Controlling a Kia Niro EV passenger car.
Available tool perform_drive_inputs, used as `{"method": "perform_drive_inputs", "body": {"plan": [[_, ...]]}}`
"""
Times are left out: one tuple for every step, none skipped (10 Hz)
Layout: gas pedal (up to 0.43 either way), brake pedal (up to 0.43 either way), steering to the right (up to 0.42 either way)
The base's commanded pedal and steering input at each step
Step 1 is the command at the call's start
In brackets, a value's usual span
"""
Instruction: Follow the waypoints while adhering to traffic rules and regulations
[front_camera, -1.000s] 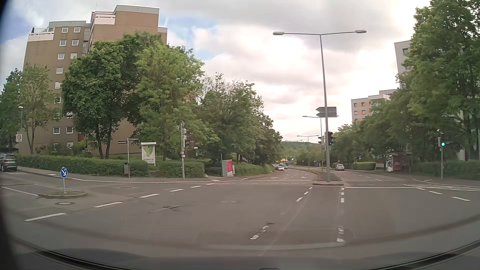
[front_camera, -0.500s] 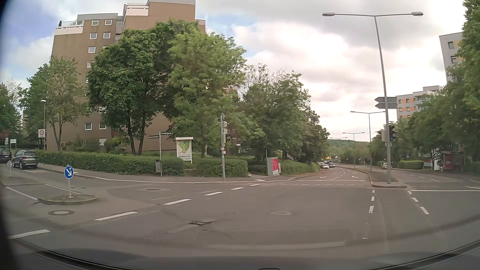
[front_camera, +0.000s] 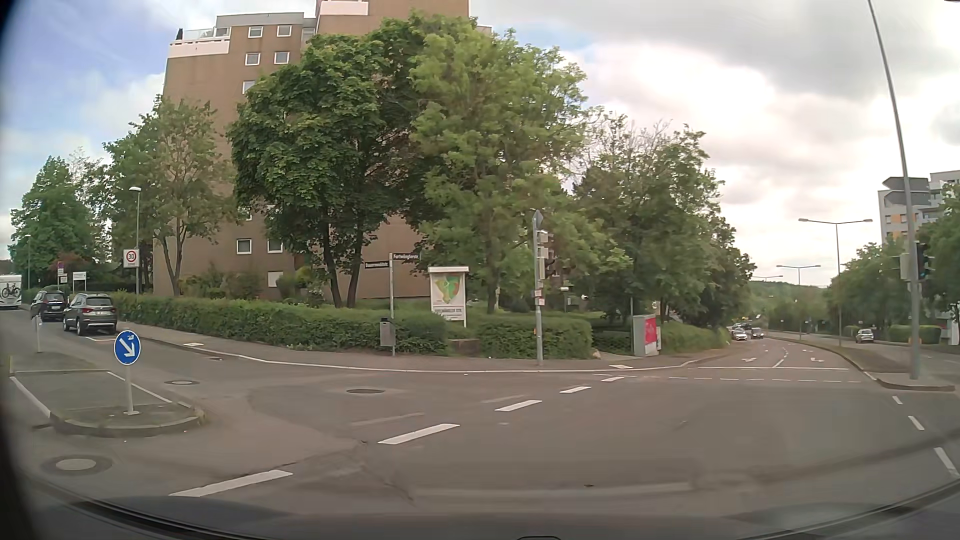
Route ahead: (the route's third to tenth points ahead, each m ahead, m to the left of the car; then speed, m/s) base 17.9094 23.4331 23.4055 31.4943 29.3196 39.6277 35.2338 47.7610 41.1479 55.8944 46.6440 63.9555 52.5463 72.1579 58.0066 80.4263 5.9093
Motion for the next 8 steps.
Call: {"method": "perform_drive_inputs", "body": {"plan": [[0.039,0.000,-0.195],[0.039,0.000,-0.194],[0.039,0.000,-0.199],[0.039,0.000,-0.207],[0.039,0.000,-0.216],[0.039,0.000,-0.228],[0.047,0.000,-0.237],[0.047,0.000,-0.245]]}}
